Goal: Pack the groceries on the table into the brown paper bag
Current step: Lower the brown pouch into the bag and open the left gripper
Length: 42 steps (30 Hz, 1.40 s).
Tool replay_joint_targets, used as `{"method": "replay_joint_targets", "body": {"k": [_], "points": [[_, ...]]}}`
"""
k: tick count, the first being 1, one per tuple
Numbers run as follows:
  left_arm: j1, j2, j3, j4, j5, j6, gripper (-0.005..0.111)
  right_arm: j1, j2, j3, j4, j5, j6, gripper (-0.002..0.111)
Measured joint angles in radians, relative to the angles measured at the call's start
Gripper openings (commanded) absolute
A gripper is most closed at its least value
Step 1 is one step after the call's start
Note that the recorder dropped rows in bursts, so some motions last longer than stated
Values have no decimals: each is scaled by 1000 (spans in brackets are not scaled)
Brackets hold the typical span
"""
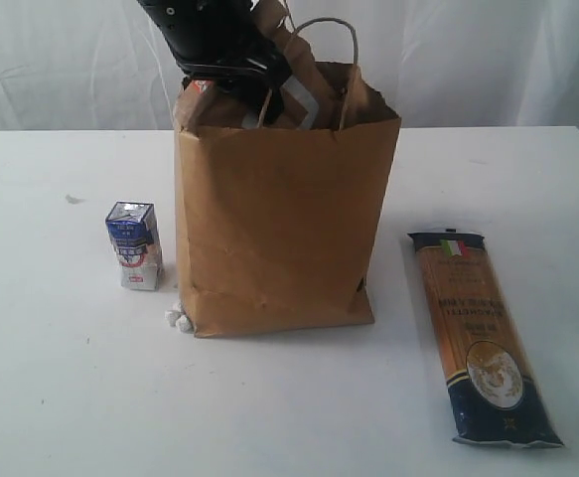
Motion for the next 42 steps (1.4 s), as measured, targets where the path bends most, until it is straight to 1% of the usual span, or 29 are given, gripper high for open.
{"method": "replay_joint_targets", "body": {"k": [13,22,33,35,37,39,41,42], "points": [[0,-2,0,-14,5,-6,0,0,0,0,0,0,0,0],[0,-34,9,-14,38,-17,0,0,0,0,0,0,0,0],[0,-48,16,40,38,-67,0,0,0,0,0,0,0,0],[0,-48,16,46,38,-74,8,0,0,0,0,0,0,0],[0,-48,16,50,38,-82,24,0,0,0,0,0,0,0],[0,-48,16,52,38,-86,47,0,0,0,0,0,5,0],[0,-48,16,54,38,-88,76,0,0,0,0,0,5,0],[0,-48,16,57,38,-88,85,0,0,0,0,0,5,0]]}}
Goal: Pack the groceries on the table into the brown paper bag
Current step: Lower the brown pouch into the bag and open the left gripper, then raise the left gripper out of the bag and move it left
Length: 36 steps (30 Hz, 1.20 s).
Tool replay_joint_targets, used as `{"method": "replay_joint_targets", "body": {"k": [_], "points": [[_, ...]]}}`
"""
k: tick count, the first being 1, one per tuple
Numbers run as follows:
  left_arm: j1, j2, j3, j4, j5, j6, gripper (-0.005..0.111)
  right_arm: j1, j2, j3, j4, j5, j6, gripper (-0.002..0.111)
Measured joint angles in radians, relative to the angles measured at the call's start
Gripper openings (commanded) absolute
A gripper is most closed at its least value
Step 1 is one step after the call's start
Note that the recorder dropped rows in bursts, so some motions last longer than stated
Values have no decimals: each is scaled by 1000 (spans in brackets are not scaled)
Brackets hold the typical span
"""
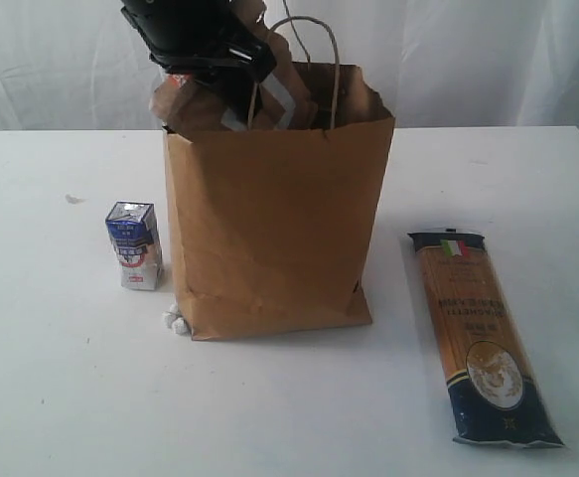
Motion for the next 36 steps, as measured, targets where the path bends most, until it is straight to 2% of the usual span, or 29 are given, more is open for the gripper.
{"method": "replay_joint_targets", "body": {"k": [1,3,12,24,26,29,31,33,36], "points": [[0,-2,0,4,0,0,93,0,0,0,0,0,0,0],[0,-7,0,4,0,-10,97,0,0,0,0,0,0,0],[2,-9,0,4,0,-30,88,0,0,0,0,0,0,0],[2,-9,0,4,0,-42,88,0,0,0,0,0,0,0],[2,-9,0,4,0,-47,83,0,0,0,0,0,0,0],[2,-23,0,43,0,-68,53,0,0,0,0,0,0,0],[2,-57,0,53,0,-68,40,0,0,0,0,0,0,0],[2,-108,0,47,1,-61,35,0,0,0,0,0,0,0],[2,-186,0,35,1,-53,38,0,0,0,0,0,0,0]]}}
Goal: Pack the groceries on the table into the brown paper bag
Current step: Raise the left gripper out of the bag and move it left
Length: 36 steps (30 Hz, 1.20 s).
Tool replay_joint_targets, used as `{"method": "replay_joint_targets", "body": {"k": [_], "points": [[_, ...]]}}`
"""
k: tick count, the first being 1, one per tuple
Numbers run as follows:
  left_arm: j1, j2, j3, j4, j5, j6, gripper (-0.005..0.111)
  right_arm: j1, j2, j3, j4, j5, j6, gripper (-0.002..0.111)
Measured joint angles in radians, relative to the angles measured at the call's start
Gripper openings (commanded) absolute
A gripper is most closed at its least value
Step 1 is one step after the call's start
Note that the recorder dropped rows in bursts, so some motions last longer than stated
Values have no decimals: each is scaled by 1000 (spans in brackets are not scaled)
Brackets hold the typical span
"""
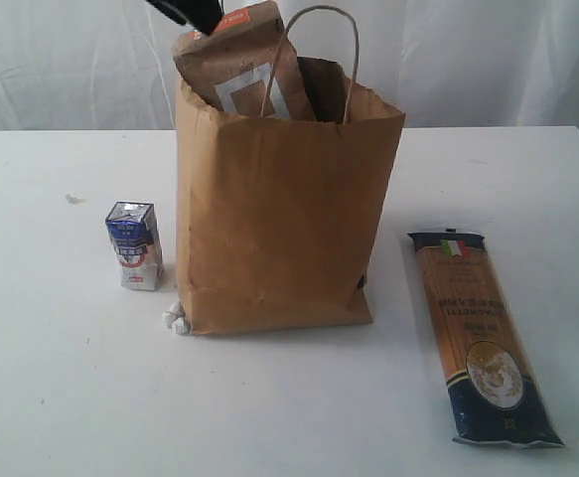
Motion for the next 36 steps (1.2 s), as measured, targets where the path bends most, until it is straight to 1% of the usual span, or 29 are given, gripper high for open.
{"method": "replay_joint_targets", "body": {"k": [1,4,10,13,18,21,23,25,28,32,34,36], "points": [[0,-18,0,0,0,0,41,0,0,0,0,0,0,0],[0,-90,0,0,0,0,47,0,0,0,0,0,0,0],[0,-207,0,90,0,-22,52,0,0,0,0,0,0,0],[0,-260,0,161,0,-44,56,0,0,0,0,0,0,0],[0,-317,0,311,0,-90,67,0,0,0,0,0,0,0],[0,-346,30,402,0,-117,72,0,0,0,0,0,7,0],[0,-371,79,472,0,-139,74,0,0,0,0,0,9,0],[7,-394,157,550,0,-173,74,0,0,0,0,0,11,0],[52,-419,297,601,0,-213,74,0,0,0,0,0,13,0],[141,-436,513,567,0,-246,74,0,0,0,0,0,13,0],[172,-445,610,518,0,-253,74,0,0,0,0,0,13,0],[185,-450,701,448,-5,-258,74,0,0,0,0,0,13,0]]}}
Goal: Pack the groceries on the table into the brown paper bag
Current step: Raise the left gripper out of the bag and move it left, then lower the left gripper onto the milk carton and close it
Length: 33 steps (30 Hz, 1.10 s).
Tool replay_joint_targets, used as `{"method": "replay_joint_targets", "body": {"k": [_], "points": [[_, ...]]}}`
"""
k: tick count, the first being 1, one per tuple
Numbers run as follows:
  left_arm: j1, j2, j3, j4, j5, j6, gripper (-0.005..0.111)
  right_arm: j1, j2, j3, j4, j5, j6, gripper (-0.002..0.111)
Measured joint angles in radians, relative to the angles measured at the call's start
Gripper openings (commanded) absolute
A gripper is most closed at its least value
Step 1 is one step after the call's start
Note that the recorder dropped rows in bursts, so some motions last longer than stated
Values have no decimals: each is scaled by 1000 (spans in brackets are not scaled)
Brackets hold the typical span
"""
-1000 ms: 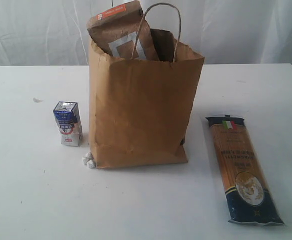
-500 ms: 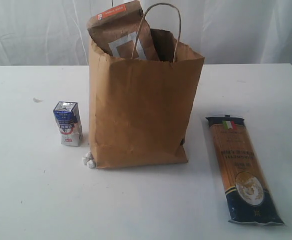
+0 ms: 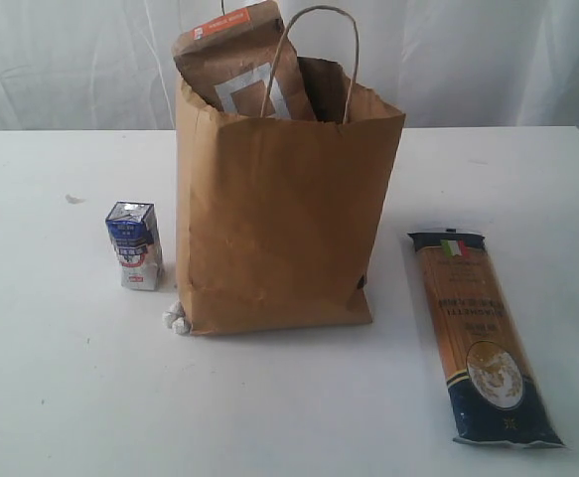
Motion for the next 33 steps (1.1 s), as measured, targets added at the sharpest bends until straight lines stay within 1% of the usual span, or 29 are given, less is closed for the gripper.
{"method": "replay_joint_targets", "body": {"k": [3,5,9,10,13,14,15,16,18,20,21,22,23,25,27,29,33], "points": [[2,-18,134,-95,-46,-6,74,0,0,0,0,0,0,0],[2,-35,208,-148,-120,-16,74,0,0,0,0,0,0,0],[2,-72,322,-215,-305,-23,74,0,0,0,0,0,0,0],[2,-92,377,-248,-394,-25,74,0,0,0,0,0,0,0],[2,-129,479,-323,-532,-25,74,0,0,0,0,0,0,0],[2,-144,526,-380,-582,-29,74,0,0,0,0,0,0,0],[2,-152,546,-412,-605,-39,74,0,0,0,0,0,0,0],[2,-163,577,-476,-653,-57,74,0,0,0,0,0,0,0],[2,-174,601,-563,-713,-64,74,0,0,0,0,0,2,0],[2,-178,605,-587,-751,-65,74,0,0,0,0,0,2,0],[13,-178,605,-604,-756,-25,74,0,0,0,0,0,2,0],[26,-178,605,-632,-756,25,74,0,0,0,0,0,2,0],[57,-173,605,-748,-756,186,74,0,0,0,0,0,2,0],[105,-139,605,-888,-749,386,74,0,0,0,0,0,2,0],[143,-81,587,-913,-746,456,74,0,0,0,0,0,4,0],[161,-31,562,-909,-751,475,74,0,0,0,0,0,4,0],[172,69,479,-855,-759,488,74,0,0,0,0,0,4,0]]}}
